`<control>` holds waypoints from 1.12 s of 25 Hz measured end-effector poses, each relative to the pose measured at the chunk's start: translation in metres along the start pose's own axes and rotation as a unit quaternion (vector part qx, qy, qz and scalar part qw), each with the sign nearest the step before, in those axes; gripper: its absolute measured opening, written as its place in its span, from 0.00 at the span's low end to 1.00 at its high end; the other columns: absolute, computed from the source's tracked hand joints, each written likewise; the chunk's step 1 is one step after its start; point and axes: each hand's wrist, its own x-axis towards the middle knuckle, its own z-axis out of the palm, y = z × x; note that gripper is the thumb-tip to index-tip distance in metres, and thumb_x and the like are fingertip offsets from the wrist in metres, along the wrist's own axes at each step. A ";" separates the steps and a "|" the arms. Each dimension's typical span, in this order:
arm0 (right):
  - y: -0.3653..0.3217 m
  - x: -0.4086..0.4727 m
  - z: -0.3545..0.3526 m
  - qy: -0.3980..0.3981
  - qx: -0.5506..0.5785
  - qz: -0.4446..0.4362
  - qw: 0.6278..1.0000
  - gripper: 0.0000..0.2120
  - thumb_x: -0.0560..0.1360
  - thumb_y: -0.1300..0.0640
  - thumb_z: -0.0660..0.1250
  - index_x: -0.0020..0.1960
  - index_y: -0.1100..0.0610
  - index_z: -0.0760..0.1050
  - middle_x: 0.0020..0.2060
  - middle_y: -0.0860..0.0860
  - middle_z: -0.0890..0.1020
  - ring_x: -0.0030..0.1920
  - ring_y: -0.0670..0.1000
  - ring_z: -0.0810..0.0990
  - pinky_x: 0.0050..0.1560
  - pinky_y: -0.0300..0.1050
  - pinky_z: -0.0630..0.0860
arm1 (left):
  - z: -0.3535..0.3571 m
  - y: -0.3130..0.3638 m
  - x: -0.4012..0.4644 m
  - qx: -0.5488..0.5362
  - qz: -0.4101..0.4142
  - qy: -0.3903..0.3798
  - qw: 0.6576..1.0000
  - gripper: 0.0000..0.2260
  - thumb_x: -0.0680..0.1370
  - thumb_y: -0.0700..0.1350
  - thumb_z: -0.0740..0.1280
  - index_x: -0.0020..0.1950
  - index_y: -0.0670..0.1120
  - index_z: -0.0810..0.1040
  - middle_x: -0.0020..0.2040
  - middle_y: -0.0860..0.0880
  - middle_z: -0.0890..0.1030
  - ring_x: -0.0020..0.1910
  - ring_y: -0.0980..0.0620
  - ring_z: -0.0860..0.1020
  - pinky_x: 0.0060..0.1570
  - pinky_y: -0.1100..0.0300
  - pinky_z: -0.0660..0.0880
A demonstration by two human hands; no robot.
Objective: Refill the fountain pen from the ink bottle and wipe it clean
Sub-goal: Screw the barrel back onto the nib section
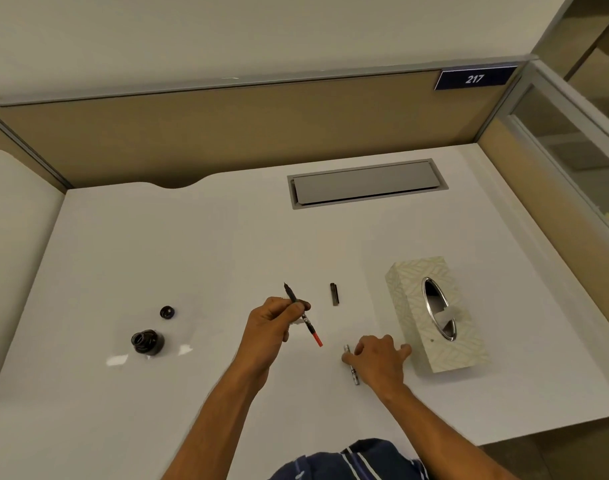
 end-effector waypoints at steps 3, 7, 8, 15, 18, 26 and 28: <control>0.001 0.004 0.010 0.002 -0.007 -0.013 1.000 0.09 0.72 0.42 0.67 0.40 0.46 0.77 0.38 0.44 0.82 0.48 0.47 0.76 0.50 0.48 0.55 | -0.002 0.000 0.004 -0.003 -0.007 0.010 1.000 0.07 0.78 0.45 0.68 0.48 0.49 0.87 0.45 0.48 0.81 0.35 0.52 0.68 0.38 0.60 0.68; -0.004 0.001 0.003 -0.032 0.060 -0.055 0.996 0.06 0.75 0.47 0.67 0.41 0.47 0.77 0.37 0.43 0.81 0.45 0.47 0.79 0.51 0.46 0.62 | -0.003 0.001 0.004 -0.018 -0.015 0.045 0.999 0.07 0.78 0.44 0.69 0.48 0.46 0.87 0.45 0.50 0.81 0.36 0.54 0.71 0.37 0.59 0.67; -0.008 -0.002 -0.004 -0.046 0.121 -0.072 0.989 0.05 0.74 0.49 0.69 0.41 0.48 0.78 0.37 0.44 0.82 0.43 0.47 0.80 0.52 0.46 0.66 | -0.004 0.002 0.003 -0.021 -0.014 0.054 0.998 0.07 0.78 0.44 0.69 0.49 0.46 0.87 0.44 0.50 0.81 0.36 0.54 0.72 0.37 0.59 0.67; -0.040 -0.048 -0.056 -0.087 0.375 -0.190 0.903 0.05 0.72 0.57 0.73 0.46 0.49 0.85 0.40 0.49 0.86 0.41 0.42 0.82 0.42 0.33 0.76 | -0.013 0.007 -0.018 -0.028 0.017 0.089 0.996 0.07 0.78 0.46 0.69 0.51 0.47 0.86 0.50 0.48 0.82 0.44 0.54 0.76 0.40 0.59 0.70; -0.044 -0.070 -0.068 -0.081 0.397 -0.202 0.892 0.06 0.72 0.57 0.73 0.46 0.48 0.85 0.41 0.50 0.86 0.41 0.45 0.82 0.42 0.35 0.78 | -0.019 0.005 -0.033 -0.035 0.027 0.090 0.995 0.07 0.78 0.47 0.69 0.51 0.48 0.86 0.50 0.48 0.82 0.44 0.54 0.76 0.40 0.58 0.70; -0.053 -0.112 -0.069 -0.086 0.441 -0.227 0.864 0.06 0.73 0.58 0.73 0.49 0.50 0.85 0.40 0.50 0.85 0.39 0.47 0.81 0.40 0.39 0.79 | -0.028 -0.007 -0.065 -0.044 0.038 0.080 0.995 0.08 0.79 0.47 0.68 0.51 0.48 0.85 0.49 0.49 0.82 0.44 0.55 0.77 0.42 0.57 0.70; -0.054 -0.118 -0.068 -0.086 0.449 -0.221 0.861 0.06 0.73 0.58 0.73 0.49 0.50 0.85 0.39 0.49 0.84 0.37 0.45 0.80 0.39 0.38 0.77 | -0.031 -0.010 -0.070 -0.040 0.039 0.076 0.996 0.07 0.79 0.47 0.68 0.51 0.49 0.86 0.48 0.50 0.82 0.44 0.55 0.76 0.41 0.57 0.70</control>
